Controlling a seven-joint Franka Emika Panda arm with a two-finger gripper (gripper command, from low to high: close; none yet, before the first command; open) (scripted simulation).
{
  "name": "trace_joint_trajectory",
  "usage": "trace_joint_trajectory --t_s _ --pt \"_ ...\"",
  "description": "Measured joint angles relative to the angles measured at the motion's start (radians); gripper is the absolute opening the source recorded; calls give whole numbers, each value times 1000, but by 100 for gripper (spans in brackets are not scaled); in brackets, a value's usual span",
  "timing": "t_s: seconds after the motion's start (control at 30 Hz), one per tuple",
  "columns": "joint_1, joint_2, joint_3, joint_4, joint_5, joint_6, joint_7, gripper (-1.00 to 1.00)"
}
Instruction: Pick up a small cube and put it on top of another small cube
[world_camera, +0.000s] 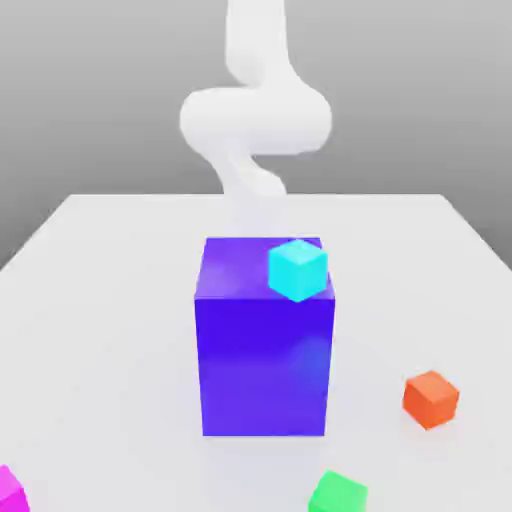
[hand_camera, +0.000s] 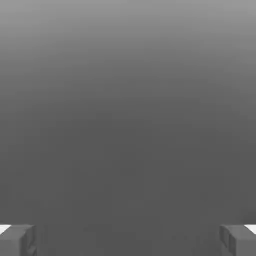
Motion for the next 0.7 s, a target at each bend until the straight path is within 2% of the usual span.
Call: trace_joint_trajectory --t_s 0.33,0.53,0.7 --pt "73 356 -214 52 42 75 -410 0" --pt "79 575 -317 83 132 117 -698 0" --pt "20 763 -344 111 225 147 -949 0"
